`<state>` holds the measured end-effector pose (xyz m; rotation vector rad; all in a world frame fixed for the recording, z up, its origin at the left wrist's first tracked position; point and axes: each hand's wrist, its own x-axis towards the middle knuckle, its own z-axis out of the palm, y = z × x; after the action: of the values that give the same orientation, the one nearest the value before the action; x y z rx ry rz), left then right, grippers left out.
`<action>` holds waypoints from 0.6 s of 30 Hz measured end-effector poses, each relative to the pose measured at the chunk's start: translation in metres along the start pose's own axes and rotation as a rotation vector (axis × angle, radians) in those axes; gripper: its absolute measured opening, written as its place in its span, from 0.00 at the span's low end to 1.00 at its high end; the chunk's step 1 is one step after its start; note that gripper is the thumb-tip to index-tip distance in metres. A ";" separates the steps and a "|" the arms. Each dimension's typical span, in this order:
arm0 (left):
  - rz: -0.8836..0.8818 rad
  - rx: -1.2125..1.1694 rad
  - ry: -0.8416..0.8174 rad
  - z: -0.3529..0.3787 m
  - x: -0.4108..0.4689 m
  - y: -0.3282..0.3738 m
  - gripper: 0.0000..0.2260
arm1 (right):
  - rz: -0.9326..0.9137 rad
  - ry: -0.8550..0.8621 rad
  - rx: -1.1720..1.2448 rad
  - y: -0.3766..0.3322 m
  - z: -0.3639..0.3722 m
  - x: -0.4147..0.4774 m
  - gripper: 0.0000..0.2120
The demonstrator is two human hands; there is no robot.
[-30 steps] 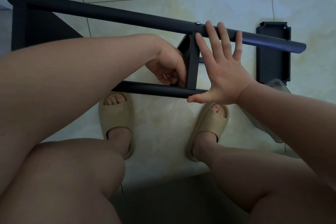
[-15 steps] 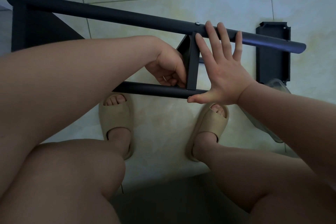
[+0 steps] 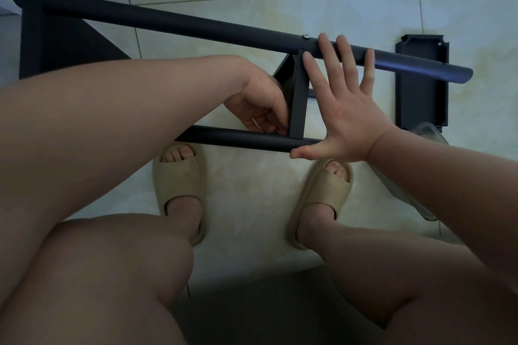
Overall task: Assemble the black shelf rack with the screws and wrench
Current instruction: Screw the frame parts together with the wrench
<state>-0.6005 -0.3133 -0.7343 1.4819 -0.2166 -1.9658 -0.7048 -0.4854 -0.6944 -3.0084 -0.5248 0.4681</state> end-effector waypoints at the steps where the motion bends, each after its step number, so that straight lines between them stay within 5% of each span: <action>1: -0.012 0.001 -0.007 -0.001 0.000 -0.001 0.05 | 0.000 0.001 0.000 0.000 0.000 0.000 0.65; 18: -0.003 0.061 -0.007 -0.003 0.003 -0.001 0.05 | 0.009 -0.004 -0.012 0.000 -0.001 -0.001 0.66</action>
<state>-0.5987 -0.3142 -0.7383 1.5146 -0.2794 -1.9834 -0.7055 -0.4853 -0.6934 -3.0230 -0.5160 0.4732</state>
